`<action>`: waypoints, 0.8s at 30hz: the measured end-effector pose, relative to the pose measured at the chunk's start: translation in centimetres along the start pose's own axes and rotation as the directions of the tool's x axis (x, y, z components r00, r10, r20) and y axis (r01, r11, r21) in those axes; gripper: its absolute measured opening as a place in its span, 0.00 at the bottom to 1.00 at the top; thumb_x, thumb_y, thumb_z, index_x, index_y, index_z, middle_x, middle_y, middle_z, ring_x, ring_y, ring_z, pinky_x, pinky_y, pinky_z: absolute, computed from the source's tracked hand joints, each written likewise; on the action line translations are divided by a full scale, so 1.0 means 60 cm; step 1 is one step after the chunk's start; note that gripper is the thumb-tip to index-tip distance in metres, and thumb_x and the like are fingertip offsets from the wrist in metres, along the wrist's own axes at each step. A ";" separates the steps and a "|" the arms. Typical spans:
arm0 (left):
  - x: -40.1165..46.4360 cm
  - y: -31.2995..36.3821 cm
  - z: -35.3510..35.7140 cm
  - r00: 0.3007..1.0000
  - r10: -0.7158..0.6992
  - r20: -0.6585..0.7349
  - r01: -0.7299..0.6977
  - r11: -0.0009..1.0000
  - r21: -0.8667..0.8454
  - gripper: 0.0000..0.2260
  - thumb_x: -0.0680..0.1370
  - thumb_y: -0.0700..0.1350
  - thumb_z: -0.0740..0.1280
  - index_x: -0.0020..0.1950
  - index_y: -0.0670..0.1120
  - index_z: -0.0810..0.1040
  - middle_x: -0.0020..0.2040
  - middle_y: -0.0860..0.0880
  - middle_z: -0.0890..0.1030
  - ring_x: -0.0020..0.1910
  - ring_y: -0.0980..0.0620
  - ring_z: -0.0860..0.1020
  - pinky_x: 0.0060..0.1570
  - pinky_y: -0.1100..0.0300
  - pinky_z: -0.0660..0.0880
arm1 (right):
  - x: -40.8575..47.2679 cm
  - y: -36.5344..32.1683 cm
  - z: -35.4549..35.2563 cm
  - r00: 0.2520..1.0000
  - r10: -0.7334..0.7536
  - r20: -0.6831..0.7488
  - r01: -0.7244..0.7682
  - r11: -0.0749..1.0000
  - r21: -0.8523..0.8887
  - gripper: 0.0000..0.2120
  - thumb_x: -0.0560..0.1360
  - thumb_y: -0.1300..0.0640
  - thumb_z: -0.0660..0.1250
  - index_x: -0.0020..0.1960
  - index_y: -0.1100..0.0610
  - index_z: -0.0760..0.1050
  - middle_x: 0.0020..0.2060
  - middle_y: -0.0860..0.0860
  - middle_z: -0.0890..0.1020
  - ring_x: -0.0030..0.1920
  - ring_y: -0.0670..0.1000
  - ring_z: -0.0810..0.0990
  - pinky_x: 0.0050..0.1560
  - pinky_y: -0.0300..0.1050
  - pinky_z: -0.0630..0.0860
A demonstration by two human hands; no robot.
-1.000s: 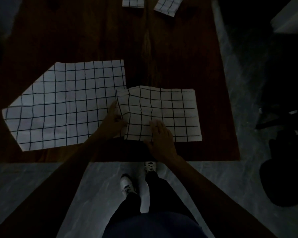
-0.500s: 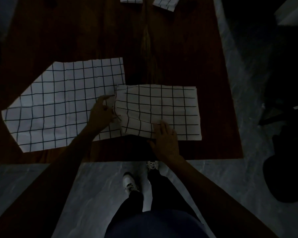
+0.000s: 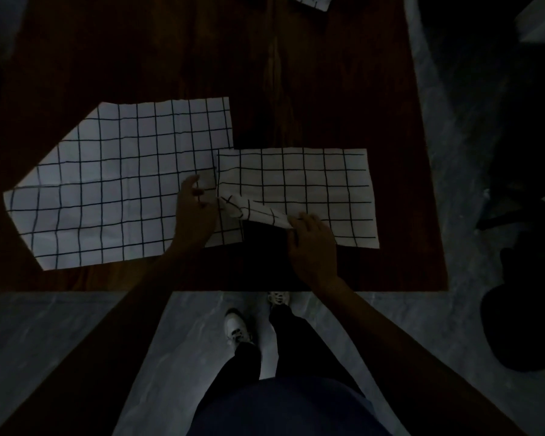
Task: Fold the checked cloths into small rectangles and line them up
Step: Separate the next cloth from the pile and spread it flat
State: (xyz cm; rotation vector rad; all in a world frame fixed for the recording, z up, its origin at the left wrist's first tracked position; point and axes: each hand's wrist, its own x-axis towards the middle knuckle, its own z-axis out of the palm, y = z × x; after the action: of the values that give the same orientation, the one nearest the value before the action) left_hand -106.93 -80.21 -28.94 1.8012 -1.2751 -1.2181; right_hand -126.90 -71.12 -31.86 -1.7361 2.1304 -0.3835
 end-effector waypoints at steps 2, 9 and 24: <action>-0.010 0.008 0.001 0.999 0.018 -0.042 -0.015 0.998 0.065 0.16 0.77 0.36 0.64 0.64 0.41 0.67 0.54 0.47 0.71 0.43 0.58 0.72 0.35 0.68 0.70 | 0.002 0.001 -0.004 1.000 0.004 0.009 -0.004 1.000 0.002 0.26 0.77 0.47 0.47 0.64 0.58 0.74 0.63 0.59 0.76 0.67 0.61 0.71 0.66 0.58 0.65; -0.021 0.010 0.004 0.977 0.122 0.175 -0.146 0.980 0.133 0.07 0.78 0.45 0.65 0.54 0.46 0.79 0.50 0.49 0.77 0.50 0.53 0.75 0.49 0.60 0.71 | 0.003 0.000 -0.021 0.998 -0.034 0.059 0.036 0.999 -0.023 0.28 0.78 0.46 0.44 0.69 0.56 0.70 0.67 0.57 0.73 0.70 0.58 0.67 0.69 0.55 0.59; 0.003 0.064 0.008 0.911 -0.216 0.352 0.240 0.970 -0.028 0.13 0.80 0.44 0.60 0.61 0.40 0.74 0.53 0.45 0.75 0.45 0.54 0.74 0.37 0.69 0.70 | 0.001 0.000 -0.021 0.991 -0.123 0.054 0.128 0.985 -0.116 0.22 0.79 0.50 0.48 0.66 0.56 0.72 0.63 0.57 0.76 0.67 0.60 0.70 0.66 0.58 0.64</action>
State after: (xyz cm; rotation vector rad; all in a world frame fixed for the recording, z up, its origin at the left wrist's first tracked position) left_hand -108.79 -81.71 -25.90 1.7740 -1.2082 -1.7530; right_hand -127.47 -71.20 -30.72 -1.9331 2.0551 -0.2507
